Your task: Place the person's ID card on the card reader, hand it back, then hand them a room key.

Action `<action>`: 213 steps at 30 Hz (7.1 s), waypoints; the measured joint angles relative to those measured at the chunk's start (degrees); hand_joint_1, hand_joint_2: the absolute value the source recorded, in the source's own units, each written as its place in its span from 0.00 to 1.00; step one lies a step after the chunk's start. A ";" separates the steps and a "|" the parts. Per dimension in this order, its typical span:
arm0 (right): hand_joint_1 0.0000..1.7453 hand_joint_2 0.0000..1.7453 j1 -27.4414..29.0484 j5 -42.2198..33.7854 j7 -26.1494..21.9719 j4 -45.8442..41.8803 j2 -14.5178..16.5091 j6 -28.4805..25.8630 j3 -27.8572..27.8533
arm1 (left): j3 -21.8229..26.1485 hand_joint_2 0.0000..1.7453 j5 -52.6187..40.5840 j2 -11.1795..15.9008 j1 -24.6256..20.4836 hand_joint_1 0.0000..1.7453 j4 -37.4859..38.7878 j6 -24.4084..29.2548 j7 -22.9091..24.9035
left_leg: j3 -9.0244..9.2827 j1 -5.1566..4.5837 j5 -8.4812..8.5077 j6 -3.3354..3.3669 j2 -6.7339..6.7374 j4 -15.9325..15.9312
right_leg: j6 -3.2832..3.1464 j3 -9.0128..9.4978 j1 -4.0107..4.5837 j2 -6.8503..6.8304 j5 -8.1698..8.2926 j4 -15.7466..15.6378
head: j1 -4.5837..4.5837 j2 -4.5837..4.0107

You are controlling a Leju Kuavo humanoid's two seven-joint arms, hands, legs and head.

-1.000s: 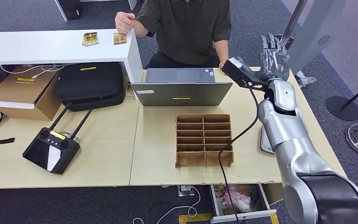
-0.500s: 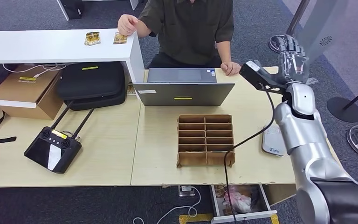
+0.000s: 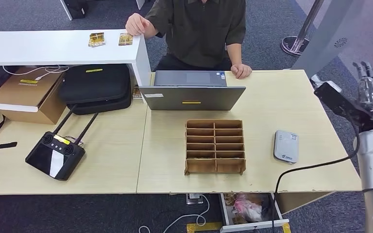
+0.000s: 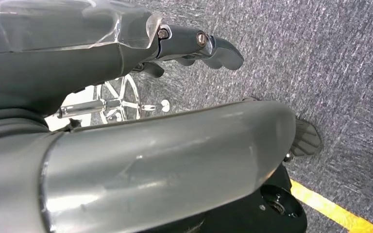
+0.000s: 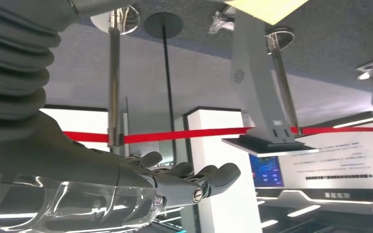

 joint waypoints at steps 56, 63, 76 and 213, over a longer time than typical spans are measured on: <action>0.00 1.00 37.90 6.36 13.75 -30.93 20.55 5.22 7.65 | 0.96 0.00 0.32 0.08 -1.18 0.00 0.00 -1.96 -1.59 | 0.12 0.05 -0.14 -0.07 0.25 -0.14 | -0.07 0.04 0.05 0.18 -0.22 0.06 | 0.00 0.00; 0.00 1.00 33.46 7.51 13.19 -24.89 23.86 5.01 11.12 | 0.97 0.00 0.28 0.40 -1.21 0.00 0.00 -1.99 -1.79 | 0.14 0.05 -0.13 -0.08 0.28 -0.14 | -0.07 0.06 0.04 0.19 -0.22 0.08 | 0.00 0.00; 0.00 1.00 27.47 11.21 13.29 -17.72 28.47 3.81 13.40 | 1.08 0.00 0.77 0.72 -1.25 0.00 0.00 -1.68 -1.81 | 0.16 0.04 -0.13 -0.08 0.33 -0.14 | -0.07 0.05 0.04 0.25 -0.22 0.07 | -0.01 0.00; 0.00 1.00 27.80 12.76 13.83 -25.85 22.20 5.99 24.07 | 1.86 0.00 2.45 0.64 -1.86 0.00 0.00 -0.92 -4.30 | 0.23 0.03 -0.22 -0.07 0.39 -0.11 | -0.02 0.14 0.03 0.31 -0.26 0.04 | 0.00 0.00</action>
